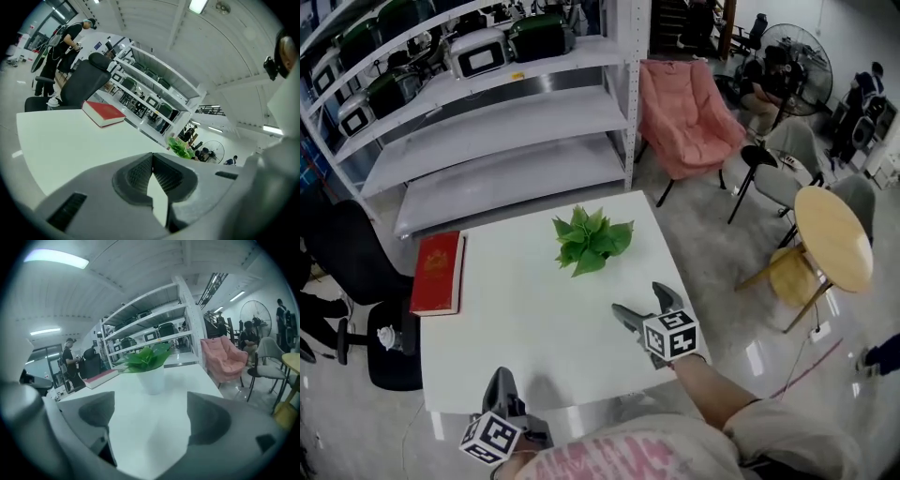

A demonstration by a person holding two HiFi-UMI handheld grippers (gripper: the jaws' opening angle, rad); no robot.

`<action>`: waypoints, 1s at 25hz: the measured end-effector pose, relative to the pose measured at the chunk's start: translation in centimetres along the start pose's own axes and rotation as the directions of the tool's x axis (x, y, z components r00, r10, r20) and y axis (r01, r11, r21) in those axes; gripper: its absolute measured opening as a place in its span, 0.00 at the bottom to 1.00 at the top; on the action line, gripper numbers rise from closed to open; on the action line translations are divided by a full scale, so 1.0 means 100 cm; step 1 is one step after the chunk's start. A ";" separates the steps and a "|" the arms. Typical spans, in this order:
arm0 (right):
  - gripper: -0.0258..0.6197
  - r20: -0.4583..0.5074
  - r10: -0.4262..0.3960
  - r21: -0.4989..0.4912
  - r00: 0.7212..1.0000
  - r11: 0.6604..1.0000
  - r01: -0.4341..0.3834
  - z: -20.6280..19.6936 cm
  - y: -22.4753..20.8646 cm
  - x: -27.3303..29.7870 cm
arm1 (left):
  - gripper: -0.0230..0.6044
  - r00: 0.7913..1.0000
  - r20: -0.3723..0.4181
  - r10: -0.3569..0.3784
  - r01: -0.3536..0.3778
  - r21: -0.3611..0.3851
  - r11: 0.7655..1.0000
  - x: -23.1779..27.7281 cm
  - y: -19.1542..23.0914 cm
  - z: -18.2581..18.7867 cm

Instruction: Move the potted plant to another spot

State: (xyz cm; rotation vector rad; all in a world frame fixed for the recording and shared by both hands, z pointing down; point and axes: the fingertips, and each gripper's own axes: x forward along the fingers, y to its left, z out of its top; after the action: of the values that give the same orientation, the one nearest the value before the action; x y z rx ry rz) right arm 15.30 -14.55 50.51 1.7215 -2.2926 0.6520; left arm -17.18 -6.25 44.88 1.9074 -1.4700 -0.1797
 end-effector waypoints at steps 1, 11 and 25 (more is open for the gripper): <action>0.81 0.010 -0.007 0.018 1.000 1.000 0.007 0.000 0.004 -0.008 | 0.04 1.000 -0.007 -0.022 0.022 0.006 1.000 0.001 -0.003 0.001; 0.62 0.104 -0.047 0.068 0.993 0.997 0.040 0.000 0.053 -0.079 | 0.04 0.978 -0.053 -0.203 0.205 0.036 0.978 -0.001 -0.038 -0.001; 0.15 0.181 -0.132 0.212 0.975 0.973 0.092 -0.005 0.082 -0.149 | 0.04 0.937 -0.046 -0.346 0.349 0.064 0.935 -0.029 -0.078 0.002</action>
State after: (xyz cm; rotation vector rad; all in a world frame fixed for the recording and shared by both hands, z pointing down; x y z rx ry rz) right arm 12.01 0.33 42.90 2.0765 -2.2992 0.7483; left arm -12.07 -2.94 39.16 2.2080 -1.1177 -0.2585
